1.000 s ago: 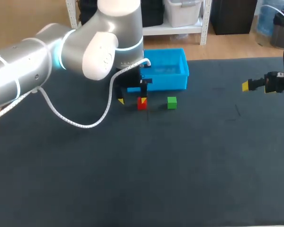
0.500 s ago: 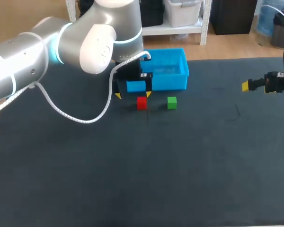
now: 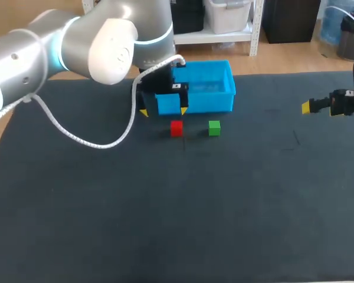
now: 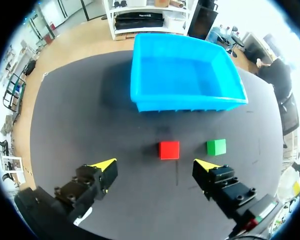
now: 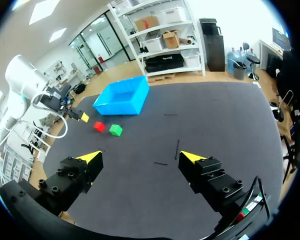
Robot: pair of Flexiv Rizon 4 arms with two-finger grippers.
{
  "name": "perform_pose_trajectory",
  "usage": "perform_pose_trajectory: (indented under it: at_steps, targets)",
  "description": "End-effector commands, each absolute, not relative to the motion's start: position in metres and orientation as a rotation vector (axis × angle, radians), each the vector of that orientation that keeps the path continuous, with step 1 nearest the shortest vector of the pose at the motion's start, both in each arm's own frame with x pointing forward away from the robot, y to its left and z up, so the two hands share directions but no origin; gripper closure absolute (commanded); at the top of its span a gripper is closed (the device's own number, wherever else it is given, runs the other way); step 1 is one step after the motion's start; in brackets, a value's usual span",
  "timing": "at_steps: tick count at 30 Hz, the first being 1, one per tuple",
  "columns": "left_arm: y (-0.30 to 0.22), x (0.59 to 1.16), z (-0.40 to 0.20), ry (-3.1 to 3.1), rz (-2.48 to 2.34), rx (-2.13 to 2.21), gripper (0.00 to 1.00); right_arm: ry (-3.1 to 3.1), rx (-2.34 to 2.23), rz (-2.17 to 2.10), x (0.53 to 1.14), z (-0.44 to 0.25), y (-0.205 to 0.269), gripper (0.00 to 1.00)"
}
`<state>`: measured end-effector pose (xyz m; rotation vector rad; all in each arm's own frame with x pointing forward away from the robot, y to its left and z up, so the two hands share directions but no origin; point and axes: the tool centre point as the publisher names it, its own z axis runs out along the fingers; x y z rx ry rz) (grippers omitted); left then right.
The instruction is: Use the left arm to pick the red cube and place it into the blue plastic box first, then use the right arm to grasp the green cube and put it into the same blue plastic box after the first action is fully finished.
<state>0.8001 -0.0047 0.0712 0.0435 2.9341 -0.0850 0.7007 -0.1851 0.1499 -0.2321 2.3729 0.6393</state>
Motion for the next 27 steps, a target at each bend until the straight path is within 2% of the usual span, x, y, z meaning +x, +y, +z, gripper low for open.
perform_pose_trajectory:
  at_steps: [1, 27]
  targets:
    - [-0.003, 0.795, 0.07, 2.927, -0.088, 0.041, 0.0, 2.373, -0.232, 0.638, 0.7, 0.15, -0.185, 0.0]
    - [-0.028, 0.811, 0.025, 2.983, -0.039, 0.005, 0.0, 2.373, -0.232, 0.638, 0.7, 0.15, -0.185, 0.0]
